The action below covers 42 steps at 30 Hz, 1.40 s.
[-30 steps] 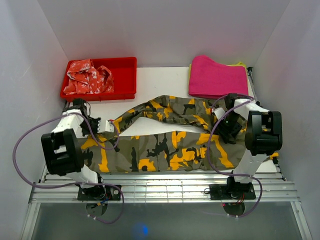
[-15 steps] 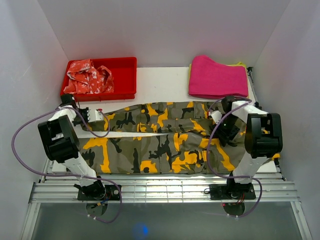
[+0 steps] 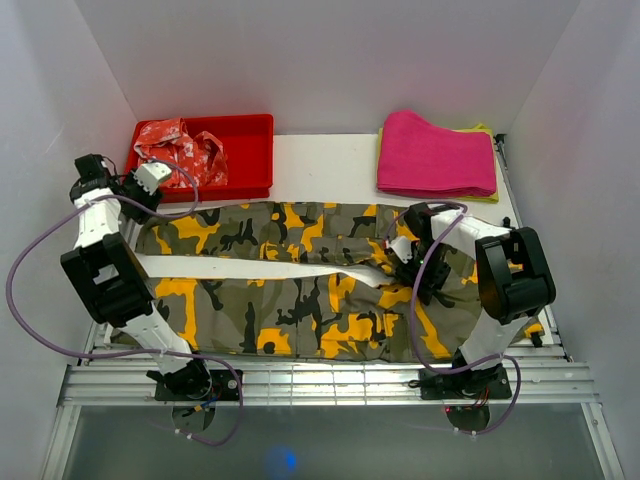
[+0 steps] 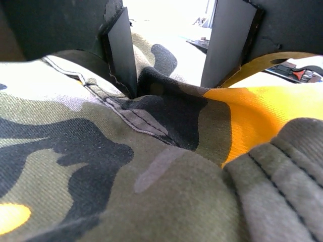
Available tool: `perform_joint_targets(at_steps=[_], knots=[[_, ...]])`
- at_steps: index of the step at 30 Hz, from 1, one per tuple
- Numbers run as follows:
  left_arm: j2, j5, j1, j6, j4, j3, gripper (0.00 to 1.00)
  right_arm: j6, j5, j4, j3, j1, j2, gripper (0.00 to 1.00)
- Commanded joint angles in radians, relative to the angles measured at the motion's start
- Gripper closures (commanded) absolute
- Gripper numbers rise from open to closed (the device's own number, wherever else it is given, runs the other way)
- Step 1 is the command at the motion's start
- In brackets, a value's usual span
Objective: Fold and stack the trousers
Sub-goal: Flatten the trousers out
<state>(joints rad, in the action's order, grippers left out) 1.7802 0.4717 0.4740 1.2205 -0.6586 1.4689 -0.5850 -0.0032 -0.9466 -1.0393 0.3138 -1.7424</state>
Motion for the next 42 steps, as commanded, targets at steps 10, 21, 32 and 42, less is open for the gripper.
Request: perform_joint_targets(at_steps=[10,21,32,42], knots=[[0.162,0.194,0.008,-0.605,-0.036,0.014,0.39,0.019,-0.224,0.002,-0.011,0.027,0.092,0.42],[0.208,0.133,0.008,-0.521,-0.159,-0.137,0.58,-0.021,-0.213,-0.050,-0.315,-0.128,0.044,0.36],[0.021,0.146,0.011,-0.388,-0.305,-0.151,0.70,-0.101,-0.135,0.009,-0.371,-0.300,-0.132,0.40],[-0.120,0.404,-0.012,-0.464,-0.311,-0.077,0.43,-0.124,-0.106,0.127,-0.107,-0.300,-0.063,0.43]])
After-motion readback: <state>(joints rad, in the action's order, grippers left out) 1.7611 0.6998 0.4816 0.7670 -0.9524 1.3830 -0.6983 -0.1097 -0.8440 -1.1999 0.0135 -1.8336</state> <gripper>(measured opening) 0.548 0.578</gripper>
